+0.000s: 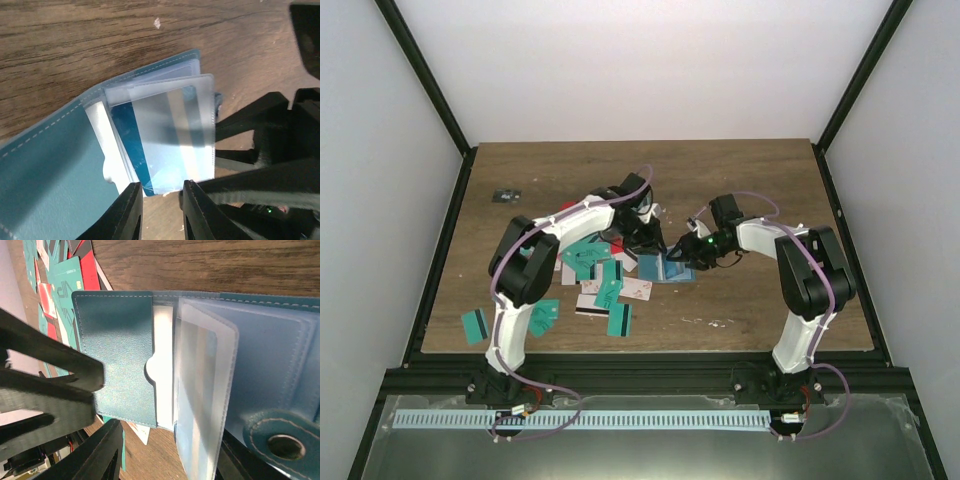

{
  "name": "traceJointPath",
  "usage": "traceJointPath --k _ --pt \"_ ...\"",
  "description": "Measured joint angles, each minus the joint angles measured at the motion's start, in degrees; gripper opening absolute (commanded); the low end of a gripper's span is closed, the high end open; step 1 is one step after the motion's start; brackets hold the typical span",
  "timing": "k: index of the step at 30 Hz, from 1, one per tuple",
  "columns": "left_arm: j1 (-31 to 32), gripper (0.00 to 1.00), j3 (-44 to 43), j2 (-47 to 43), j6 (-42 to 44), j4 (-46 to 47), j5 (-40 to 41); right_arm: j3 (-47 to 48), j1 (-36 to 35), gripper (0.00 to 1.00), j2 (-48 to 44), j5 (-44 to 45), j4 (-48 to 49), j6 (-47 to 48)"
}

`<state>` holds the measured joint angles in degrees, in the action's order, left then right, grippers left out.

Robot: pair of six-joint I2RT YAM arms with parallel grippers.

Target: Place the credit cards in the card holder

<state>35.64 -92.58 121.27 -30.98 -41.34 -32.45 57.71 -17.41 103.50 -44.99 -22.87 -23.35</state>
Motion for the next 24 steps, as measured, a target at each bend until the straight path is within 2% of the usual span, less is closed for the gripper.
traceJointPath --k 11,19,24 --pt "-1.53 0.28 2.89 -9.84 -1.64 -0.42 1.81 5.11 -3.13 0.45 1.25 0.07 -1.84 -0.11" --pt "-7.69 0.31 12.74 -19.52 -1.11 -0.83 4.70 11.56 -12.35 0.45 3.72 -4.20 -1.05 -2.14" --pt "-11.32 0.37 18.71 -25.38 0.17 -2.21 7.37 12.61 -14.80 0.46 3.28 -7.76 -0.68 -3.50"
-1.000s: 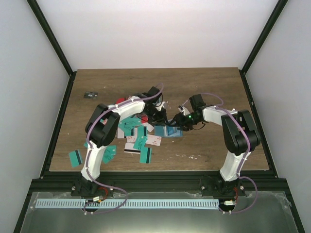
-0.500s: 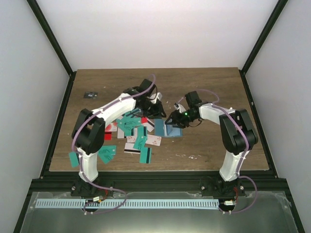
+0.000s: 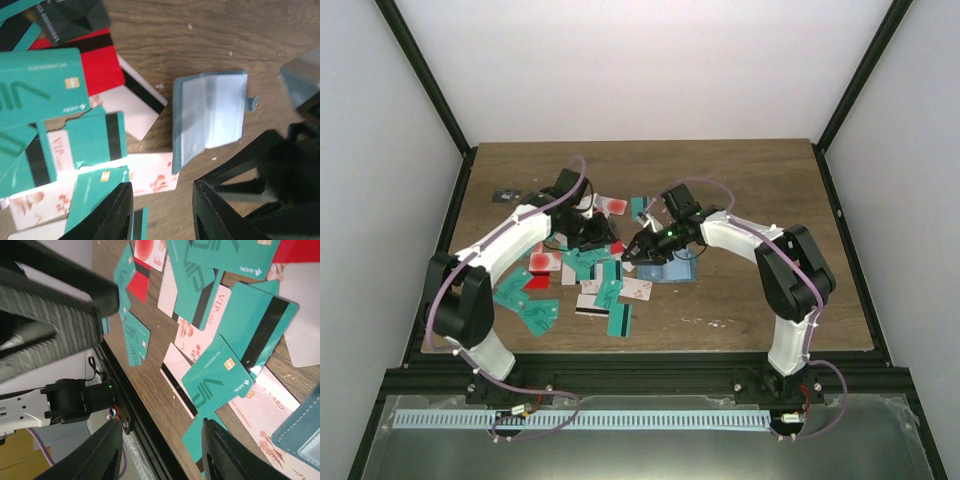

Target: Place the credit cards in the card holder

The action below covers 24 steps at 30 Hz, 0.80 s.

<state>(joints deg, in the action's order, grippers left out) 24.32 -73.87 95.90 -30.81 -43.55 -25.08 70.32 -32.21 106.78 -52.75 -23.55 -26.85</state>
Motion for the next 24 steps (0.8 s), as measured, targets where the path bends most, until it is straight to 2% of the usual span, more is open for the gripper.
traceJointPath --k 8,18,24 --pt "0.00 0.44 9.03 -9.14 1.40 -1.18 3.52 -1.49 0.42 0.46 -5.40 1.81 0.07 -0.28" --pt "1.40 0.49 23.30 -17.31 1.33 -0.37 5.14 -18.49 0.42 0.46 -17.51 6.93 4.00 -4.79" --pt "5.62 0.54 27.56 -18.23 0.26 1.73 5.70 -25.20 0.42 0.46 -24.81 11.67 5.35 -8.02"
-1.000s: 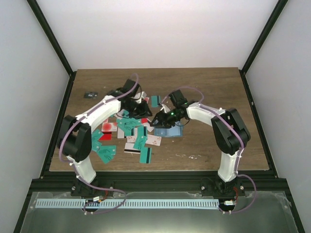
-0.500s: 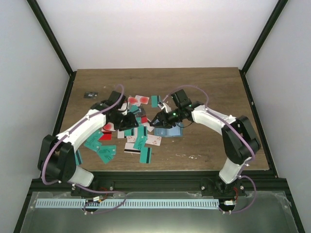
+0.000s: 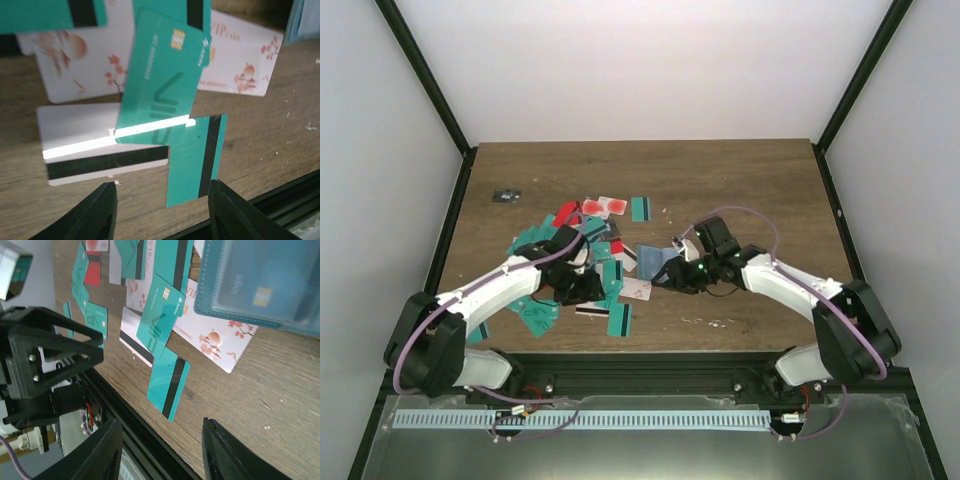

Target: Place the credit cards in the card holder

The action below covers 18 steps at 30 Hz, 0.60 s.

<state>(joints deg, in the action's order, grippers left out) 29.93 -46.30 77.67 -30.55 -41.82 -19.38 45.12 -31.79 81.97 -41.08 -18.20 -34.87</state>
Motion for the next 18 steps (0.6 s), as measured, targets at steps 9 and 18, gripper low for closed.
traceJointPath --k 9,18 --pt "11.69 0.75 -0.11 5.29 -4.81 2.34 5.77 -7.58 0.00 0.47 -10.03 5.01 -0.37 -2.71" --pt "19.71 0.80 -5.09 14.67 -9.09 2.78 12.50 -9.62 0.00 0.48 -16.17 7.30 -4.70 -2.01"
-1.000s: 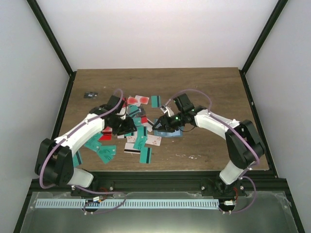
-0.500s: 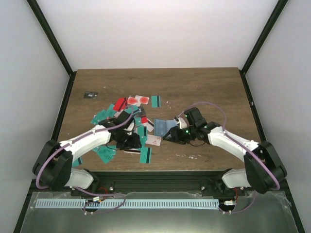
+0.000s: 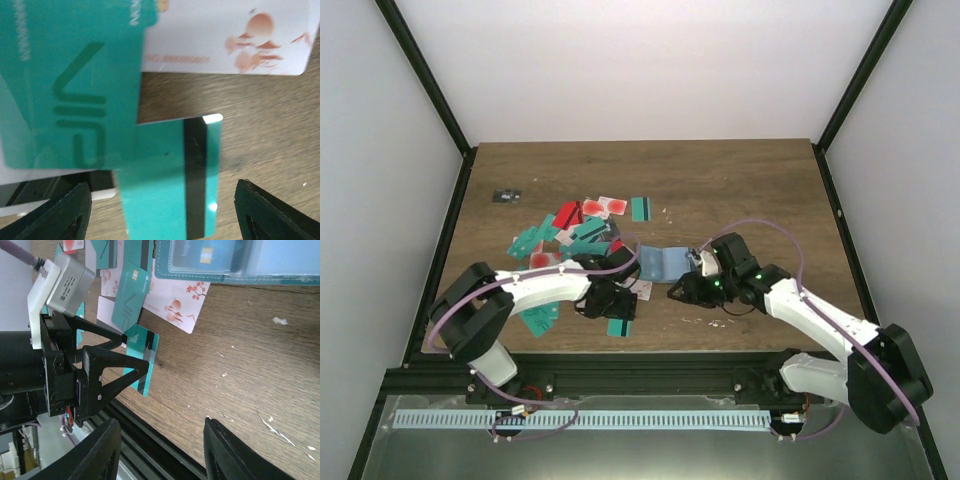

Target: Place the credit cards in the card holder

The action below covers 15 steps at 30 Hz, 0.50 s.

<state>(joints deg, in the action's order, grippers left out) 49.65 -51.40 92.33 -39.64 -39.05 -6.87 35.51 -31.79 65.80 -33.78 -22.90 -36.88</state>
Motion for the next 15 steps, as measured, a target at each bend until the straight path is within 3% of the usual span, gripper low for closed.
traceJointPath --k 8,15 --pt "5.51 0.70 -6.54 6.64 -3.08 -0.02 4.57 0.79 0.50 0.55 -4.39 4.85 -7.02 2.80" --pt "11.98 0.59 -9.35 9.42 -5.97 0.22 7.58 2.01 1.70 0.56 -8.13 7.72 -11.41 4.98"
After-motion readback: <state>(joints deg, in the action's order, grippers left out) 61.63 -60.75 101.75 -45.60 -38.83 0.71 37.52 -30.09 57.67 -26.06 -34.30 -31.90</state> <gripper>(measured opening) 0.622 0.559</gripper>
